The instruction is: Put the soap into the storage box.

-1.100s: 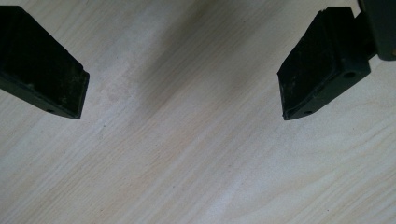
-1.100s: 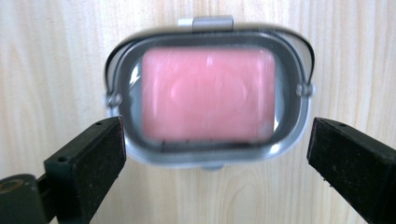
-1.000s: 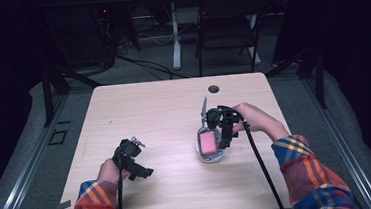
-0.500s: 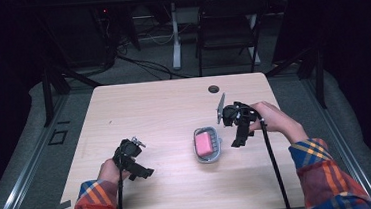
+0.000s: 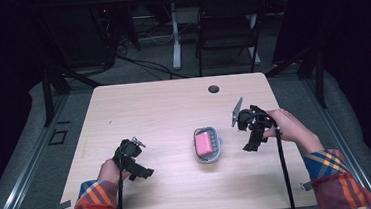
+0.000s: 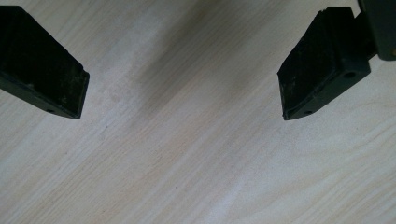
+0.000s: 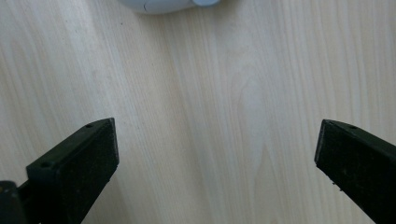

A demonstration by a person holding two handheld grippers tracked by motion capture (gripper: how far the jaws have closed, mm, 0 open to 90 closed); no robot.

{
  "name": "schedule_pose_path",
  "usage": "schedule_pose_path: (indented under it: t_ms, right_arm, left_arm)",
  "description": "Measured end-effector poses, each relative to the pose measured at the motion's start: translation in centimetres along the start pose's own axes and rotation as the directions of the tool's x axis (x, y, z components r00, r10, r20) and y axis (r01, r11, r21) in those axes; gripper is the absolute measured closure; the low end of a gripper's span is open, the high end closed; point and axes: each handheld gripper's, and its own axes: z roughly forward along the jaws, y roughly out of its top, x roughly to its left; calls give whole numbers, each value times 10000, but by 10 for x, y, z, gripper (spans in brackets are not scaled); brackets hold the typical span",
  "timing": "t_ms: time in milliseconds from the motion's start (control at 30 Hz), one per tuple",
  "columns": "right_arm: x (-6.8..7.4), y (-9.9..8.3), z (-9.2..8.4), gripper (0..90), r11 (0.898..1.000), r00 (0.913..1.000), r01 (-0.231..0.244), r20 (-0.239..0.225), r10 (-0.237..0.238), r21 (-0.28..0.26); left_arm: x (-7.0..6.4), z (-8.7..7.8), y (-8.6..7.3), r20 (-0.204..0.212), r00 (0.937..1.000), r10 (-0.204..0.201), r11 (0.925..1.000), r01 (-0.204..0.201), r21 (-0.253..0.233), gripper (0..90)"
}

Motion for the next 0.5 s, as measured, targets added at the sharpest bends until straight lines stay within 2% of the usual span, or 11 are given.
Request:
schedule_pose_path:
  t_ms: [167,200,267,400,500]
  right_arm:
    - [5,-12,7,0,9997,9998,-209,75,208,138]
    - [8,-17,10,0,9992,9992,-388,-73,388,73]
    - [11,-22,12,0,9988,9991,-399,-110,402,275]
    - [15,-31,16,0,9972,9975,-677,-187,684,320]
    - [21,-40,21,0,9956,9965,-830,-84,834,443]
  left_arm:
    - [0,0,0,-13,10000,28,10000,-28,19,18]
    - [0,0,0,-4,10000,28,10000,-28,29,18]
    - [0,0,0,-5,10000,26,10000,-26,25,18]
    - [0,0,0,10,10000,35,10000,-35,38,18]
    - [0,0,-1,99,9999,24,9999,-25,101,18]
